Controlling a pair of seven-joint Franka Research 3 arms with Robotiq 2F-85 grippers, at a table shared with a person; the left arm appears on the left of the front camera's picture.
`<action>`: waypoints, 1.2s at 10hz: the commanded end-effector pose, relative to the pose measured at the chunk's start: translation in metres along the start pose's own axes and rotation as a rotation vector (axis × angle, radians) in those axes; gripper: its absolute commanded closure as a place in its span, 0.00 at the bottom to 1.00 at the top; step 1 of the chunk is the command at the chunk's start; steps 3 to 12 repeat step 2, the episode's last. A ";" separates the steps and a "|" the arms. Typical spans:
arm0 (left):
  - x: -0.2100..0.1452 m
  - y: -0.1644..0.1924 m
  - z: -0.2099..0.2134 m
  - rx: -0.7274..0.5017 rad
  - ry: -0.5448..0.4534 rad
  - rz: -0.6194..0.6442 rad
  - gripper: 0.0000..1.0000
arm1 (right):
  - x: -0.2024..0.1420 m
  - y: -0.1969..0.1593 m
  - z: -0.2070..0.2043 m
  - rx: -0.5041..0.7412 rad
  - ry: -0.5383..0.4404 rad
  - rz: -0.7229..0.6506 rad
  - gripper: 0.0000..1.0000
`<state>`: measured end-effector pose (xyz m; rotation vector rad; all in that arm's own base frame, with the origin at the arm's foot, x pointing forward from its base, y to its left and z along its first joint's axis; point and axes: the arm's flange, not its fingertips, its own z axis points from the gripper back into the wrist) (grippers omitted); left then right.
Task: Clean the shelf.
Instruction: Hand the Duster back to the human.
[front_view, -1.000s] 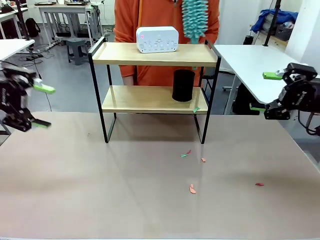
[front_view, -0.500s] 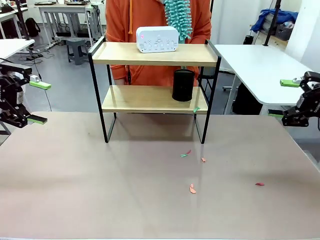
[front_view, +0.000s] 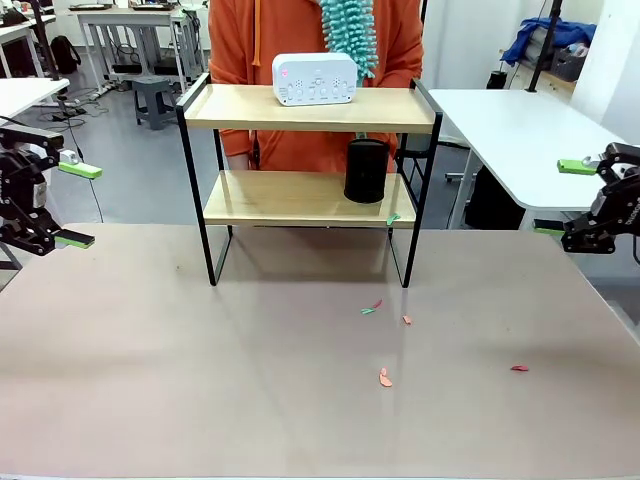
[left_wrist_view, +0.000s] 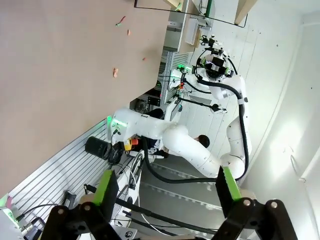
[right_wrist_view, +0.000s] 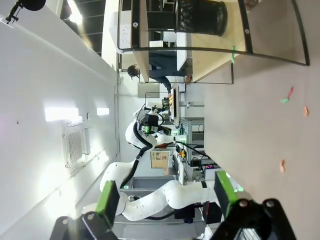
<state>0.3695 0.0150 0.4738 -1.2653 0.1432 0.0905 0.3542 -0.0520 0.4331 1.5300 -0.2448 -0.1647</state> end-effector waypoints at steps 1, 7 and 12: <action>-0.002 -0.003 -0.001 -0.022 0.002 -0.013 0.00 | -0.001 0.002 -0.002 0.005 0.005 0.009 0.00; -0.002 -0.003 -0.001 -0.022 0.002 -0.013 0.00 | -0.001 0.002 -0.002 0.005 0.005 0.009 0.00; -0.002 -0.003 -0.001 -0.022 0.002 -0.013 0.00 | -0.001 0.002 -0.002 0.005 0.005 0.009 0.00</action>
